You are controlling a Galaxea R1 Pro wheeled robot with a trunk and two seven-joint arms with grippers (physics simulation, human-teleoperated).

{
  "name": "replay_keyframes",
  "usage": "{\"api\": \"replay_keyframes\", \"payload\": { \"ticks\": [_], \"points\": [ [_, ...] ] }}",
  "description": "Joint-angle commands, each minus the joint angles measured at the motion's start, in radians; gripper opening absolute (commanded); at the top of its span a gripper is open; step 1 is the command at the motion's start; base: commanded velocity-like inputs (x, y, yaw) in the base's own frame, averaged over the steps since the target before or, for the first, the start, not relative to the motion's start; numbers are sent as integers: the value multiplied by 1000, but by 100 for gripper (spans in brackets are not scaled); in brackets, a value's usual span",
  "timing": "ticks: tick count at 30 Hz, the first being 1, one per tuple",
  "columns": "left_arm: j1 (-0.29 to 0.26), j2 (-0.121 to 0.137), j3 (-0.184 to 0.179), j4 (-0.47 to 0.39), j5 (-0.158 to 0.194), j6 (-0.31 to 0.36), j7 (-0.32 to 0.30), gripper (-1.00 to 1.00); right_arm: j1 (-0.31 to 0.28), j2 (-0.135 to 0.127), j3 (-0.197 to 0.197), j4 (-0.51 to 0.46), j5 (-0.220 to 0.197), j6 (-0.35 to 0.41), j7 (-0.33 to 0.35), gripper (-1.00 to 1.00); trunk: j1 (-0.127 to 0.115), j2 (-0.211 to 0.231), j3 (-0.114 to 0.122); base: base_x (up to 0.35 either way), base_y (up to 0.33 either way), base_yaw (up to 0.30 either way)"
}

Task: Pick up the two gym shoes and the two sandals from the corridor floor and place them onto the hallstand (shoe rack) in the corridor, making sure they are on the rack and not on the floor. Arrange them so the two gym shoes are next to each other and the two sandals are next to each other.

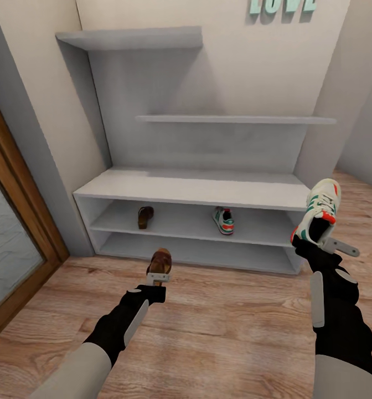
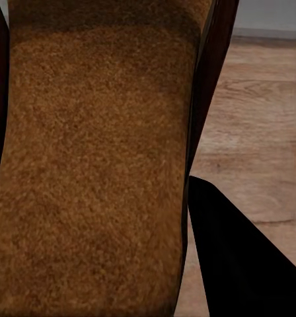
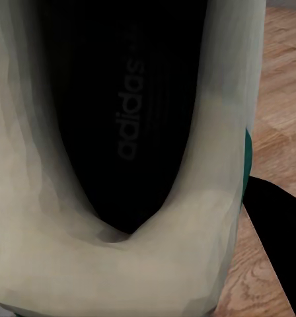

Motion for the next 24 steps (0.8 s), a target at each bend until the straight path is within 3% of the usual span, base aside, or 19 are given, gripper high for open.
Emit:
{"api": "replay_keyframes", "payload": {
  "ticks": [1, 4, 15, 17, 24],
  "points": [
    [-1, 1, -4, -1, 8, 5, 7, -100, -1, 0, -1, -1, -3, 5, -3, -100, 0, 0, -1, 0, -21, 4],
    [0, 1, -3, -1, 8, 5, 7, -100, -1, 0, -1, -1, -3, 5, -3, -100, 0, 0, -3, 0, -9, 2],
    [-1, 2, -1, -3, 8, -28, 7, -100, -1, 0, -1, -1, -2, 5, -3, -100, 5, -3, -60, 0, -1, 0],
    [-1, 3, -1, -3, 8, -35, 7, -100, -1, -1, -4, -1, -2, 5, -3, -100, 5, -3, -61, 0, 0, 0],
    [0, 4, 0, -2, 8, -41, 7, -100, -1, -8, -117, -1, -2, 5, -3, -100, 5, -3, -61, 0, 0, 0]
  ]
}}
